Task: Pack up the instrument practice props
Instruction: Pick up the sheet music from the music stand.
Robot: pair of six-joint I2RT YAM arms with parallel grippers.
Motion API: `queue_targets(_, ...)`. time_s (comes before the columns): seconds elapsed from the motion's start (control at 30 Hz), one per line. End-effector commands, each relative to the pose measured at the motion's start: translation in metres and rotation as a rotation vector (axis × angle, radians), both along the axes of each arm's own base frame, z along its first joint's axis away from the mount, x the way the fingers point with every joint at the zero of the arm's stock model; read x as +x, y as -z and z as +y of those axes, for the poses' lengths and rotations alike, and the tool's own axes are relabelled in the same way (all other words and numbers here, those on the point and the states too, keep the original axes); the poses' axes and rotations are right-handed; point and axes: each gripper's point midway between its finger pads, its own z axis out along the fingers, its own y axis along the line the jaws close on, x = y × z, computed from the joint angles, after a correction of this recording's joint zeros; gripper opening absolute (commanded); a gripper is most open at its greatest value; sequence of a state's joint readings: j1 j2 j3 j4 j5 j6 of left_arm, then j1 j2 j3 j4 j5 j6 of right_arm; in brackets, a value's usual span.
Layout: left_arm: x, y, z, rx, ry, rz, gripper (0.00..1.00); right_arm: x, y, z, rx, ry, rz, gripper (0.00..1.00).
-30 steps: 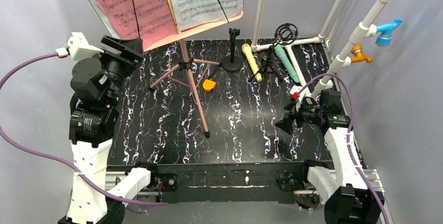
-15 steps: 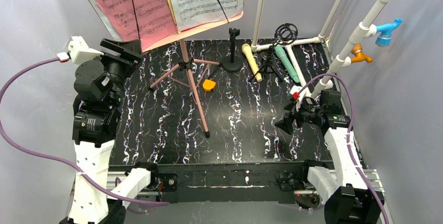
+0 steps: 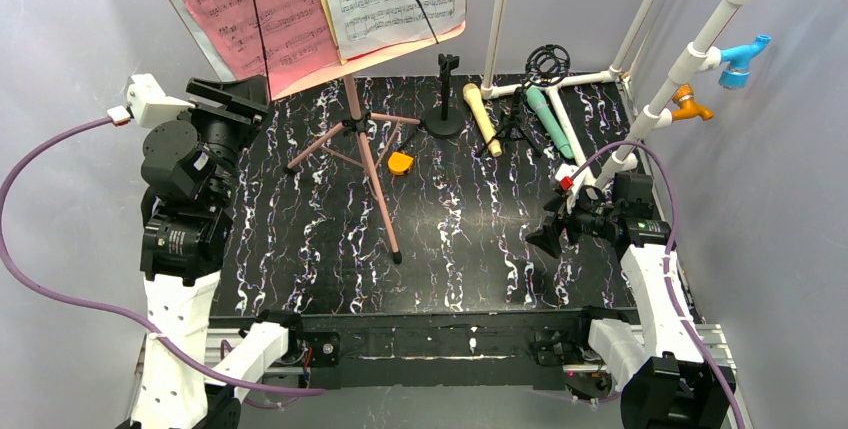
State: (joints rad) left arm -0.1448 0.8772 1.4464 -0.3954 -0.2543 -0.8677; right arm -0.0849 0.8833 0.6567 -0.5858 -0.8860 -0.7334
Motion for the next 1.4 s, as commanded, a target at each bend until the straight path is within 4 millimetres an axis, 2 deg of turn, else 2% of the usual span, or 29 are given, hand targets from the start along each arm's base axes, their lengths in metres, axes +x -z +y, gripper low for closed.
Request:
queue_targets(0.0, -0.001, -0.009, 0.006, -0.023, -0.027, -0.043, 0.50, -0.001, -0.005, 0.001, 0.009, -0.011, -0.017, 0.98)
queue_targets(0.33, 0.003, -0.008, 0.004, -0.034, -0.019, -0.061, 0.42, -0.001, -0.006, 0.002, 0.008, -0.012, -0.021, 0.98)
queue_targets(0.7, 0.007, -0.009, 0.002, 0.064, -0.002, -0.086, 0.29, -0.001, -0.006, 0.001, 0.009, -0.012, -0.020, 1.00)
queue_targets(0.83, 0.008, -0.009, 0.005, 0.138, -0.013, -0.091, 0.19, -0.001, -0.005, 0.001, 0.009, -0.011, -0.019, 1.00)
queue_targets(0.93, 0.006, -0.012, 0.006, 0.210, -0.012, -0.110, 0.00, -0.001, -0.005, 0.001, 0.008, -0.011, -0.019, 1.00)
queue_targets(1.13, -0.003, -0.021, 0.010, 0.363, -0.024, -0.137, 0.00, -0.001, -0.005, 0.001, 0.009, -0.010, -0.016, 1.00)
queue_targets(1.37, -0.024, -0.044, 0.018, 0.503, -0.070, -0.230, 0.00, -0.001, -0.003, 0.001, 0.007, -0.009, -0.010, 1.00)
